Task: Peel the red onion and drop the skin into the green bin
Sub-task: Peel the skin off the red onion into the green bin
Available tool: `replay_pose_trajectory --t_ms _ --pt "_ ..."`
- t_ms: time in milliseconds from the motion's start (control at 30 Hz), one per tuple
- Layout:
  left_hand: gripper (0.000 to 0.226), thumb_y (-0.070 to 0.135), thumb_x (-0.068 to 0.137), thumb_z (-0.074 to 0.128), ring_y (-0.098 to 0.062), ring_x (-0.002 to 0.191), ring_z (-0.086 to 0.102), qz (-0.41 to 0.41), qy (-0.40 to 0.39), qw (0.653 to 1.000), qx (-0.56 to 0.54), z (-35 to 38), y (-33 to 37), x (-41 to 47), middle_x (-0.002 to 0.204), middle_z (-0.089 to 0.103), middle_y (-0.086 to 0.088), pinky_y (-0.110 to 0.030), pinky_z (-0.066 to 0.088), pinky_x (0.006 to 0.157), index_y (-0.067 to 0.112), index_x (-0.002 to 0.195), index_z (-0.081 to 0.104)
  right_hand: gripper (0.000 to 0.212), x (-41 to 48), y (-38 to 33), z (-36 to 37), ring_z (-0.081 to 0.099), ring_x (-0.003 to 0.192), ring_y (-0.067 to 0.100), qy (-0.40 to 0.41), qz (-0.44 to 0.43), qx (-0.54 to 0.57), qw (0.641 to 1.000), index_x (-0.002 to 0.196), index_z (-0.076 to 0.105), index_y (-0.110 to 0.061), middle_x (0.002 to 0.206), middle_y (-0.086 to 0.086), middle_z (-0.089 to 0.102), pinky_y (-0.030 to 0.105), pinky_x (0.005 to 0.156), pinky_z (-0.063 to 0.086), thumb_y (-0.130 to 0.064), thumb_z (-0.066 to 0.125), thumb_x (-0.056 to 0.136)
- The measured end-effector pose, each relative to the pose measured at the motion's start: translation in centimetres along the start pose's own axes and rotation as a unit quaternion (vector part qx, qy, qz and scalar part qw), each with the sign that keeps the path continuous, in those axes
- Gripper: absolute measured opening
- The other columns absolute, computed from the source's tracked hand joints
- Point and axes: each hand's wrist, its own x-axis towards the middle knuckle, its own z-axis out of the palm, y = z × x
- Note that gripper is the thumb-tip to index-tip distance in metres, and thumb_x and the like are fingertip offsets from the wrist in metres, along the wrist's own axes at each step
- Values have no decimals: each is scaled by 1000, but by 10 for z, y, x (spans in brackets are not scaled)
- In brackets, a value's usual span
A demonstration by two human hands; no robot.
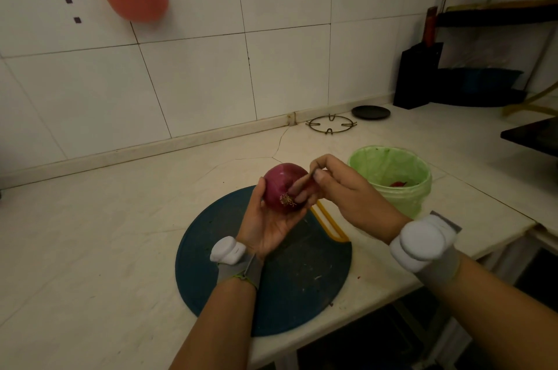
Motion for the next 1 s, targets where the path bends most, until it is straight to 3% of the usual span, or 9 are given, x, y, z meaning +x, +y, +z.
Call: replay_pose_trajectory --t_ms 100,167,367,467,600,733,867,933,1000 --pt "92 45 55 85 -33 93 67 38 30 999 -24 -1 3 3 117 62 -25 -34 60 67 12 132 46 16 2 9 6 54 58 12 68 36 -130 988 89 46 -14 66 0 57 27 58 45 -13 34 100" --pt "93 46 54 86 -28 84 68 64 35 996 -60 -6 6 3 121 56 -25 -30 59 61 10 130 47 15 0 12 5 48 54 11 87 65 -179 978 89 46 -13 62 -1 52 24 55 42 -14 36 99" --pt "99 41 39 93 -30 89 68 56 18 998 -12 -5 5 4 111 64 -21 -30 59 64 9 122 52 7 -2 -16 -42 54 68 2 216 18 -302 928 94 54 -19 74 -7 58 12 59 38 -19 47 95" --pt "98 32 35 96 -34 93 67 39 10 999 0 -3 3 3 112 65 -21 -30 59 65 13 121 53 10 5 -14 -80 59 70 10 276 36 -389 878 92 62 -17 73 -4 62 21 65 41 -20 52 93" --pt "96 30 34 96 -34 94 66 11 -11 1000 -3 -2 2 1 116 63 -22 -31 59 65 11 119 58 25 9 5 -106 59 84 28 267 89 -460 842 92 65 -8 87 10 65 33 75 44 -20 43 96" --pt "99 32 31 97 -36 90 67 -2 2 1000 -20 -1 0 0 110 64 -26 -31 59 61 8 118 57 17 12 9 -107 54 92 24 242 87 -517 816 89 69 -11 106 8 57 26 75 33 -26 61 88" --pt "107 35 30 97 -37 90 68 -11 17 999 -39 -2 1 2 107 65 -26 -31 59 61 7 123 50 14 13 2 -89 53 84 18 259 46 -498 827 79 59 -19 100 2 55 26 77 38 -27 71 79" --pt "105 37 32 96 -37 91 67 -16 19 999 -39 -1 1 3 107 66 -26 -32 60 62 6 122 51 14 13 -3 -73 49 72 7 247 11 -454 856 87 57 -20 95 -3 55 18 69 40 -27 68 82" --pt "103 39 33 95 -37 91 67 -22 25 999 -38 -2 1 3 107 65 -27 -32 60 62 6 121 52 27 13 -5 -53 53 78 1 193 -4 -395 898 106 58 -22 104 -6 56 11 67 42 -32 66 82"
